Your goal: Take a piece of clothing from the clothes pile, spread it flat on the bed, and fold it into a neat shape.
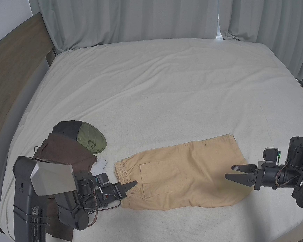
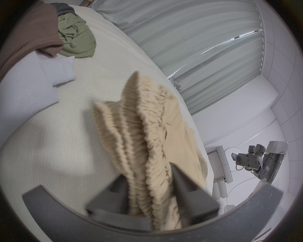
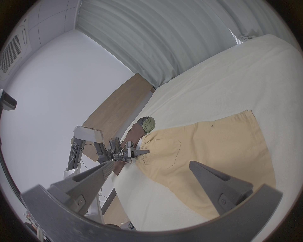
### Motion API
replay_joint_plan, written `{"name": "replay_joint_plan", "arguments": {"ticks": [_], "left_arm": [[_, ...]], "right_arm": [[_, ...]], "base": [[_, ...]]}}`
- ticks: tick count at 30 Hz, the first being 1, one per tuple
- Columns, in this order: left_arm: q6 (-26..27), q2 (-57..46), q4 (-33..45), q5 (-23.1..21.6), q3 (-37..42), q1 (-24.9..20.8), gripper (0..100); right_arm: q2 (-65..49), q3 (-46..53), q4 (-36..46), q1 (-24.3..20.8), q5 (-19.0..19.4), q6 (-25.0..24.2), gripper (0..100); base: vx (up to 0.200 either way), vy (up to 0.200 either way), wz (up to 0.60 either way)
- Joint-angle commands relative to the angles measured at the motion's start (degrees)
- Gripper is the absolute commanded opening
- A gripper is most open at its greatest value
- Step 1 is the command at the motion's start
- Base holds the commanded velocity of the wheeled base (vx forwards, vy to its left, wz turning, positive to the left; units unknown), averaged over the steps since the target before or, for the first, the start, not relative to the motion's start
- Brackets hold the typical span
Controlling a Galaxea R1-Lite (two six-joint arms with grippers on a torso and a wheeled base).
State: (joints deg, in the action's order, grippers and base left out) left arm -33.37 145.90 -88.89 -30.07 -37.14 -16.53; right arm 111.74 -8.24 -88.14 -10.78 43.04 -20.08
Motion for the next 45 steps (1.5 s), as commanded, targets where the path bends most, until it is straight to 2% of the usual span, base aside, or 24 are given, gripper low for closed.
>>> {"name": "replay_joint_plan", "arguments": {"ticks": [1, 11, 17, 30, 40, 45], "left_arm": [[0.0, 0.0, -0.1, -0.2, 0.3, 0.4, 0], [-0.4, -3.3, -0.1, -3.2, 5.0, 1.9, 0], [-4.9, -8.5, -0.1, -5.0, 9.1, 1.9, 0], [-4.6, -16.0, -0.1, -7.7, 13.5, 6.7, 0], [-1.9, -17.4, -0.1, -10.4, 15.6, 10.6, 0], [-1.8, -18.1, -0.1, -10.4, 15.8, 11.7, 0]], "right_arm": [[0.1, 0.0, 0.0, 0.0, 0.0, 0.0, 100], [0.2, 0.1, 0.0, 0.0, 0.0, 0.0, 100], [1.2, 0.3, 0.0, -0.3, -0.1, 0.2, 100], [2.4, 0.8, 0.0, -1.0, -0.1, 0.2, 100], [2.8, 1.3, 0.0, -1.9, -0.2, 0.1, 100], [3.2, 1.6, 0.0, -2.1, -0.2, 1.7, 100]], "base": [[0.0, 0.0, 0.0], [0.0, 0.0, 0.0], [0.0, 0.0, 0.0], [0.0, 0.0, 0.0], [0.0, 0.0, 0.0], [0.0, 0.0, 0.0]]}}
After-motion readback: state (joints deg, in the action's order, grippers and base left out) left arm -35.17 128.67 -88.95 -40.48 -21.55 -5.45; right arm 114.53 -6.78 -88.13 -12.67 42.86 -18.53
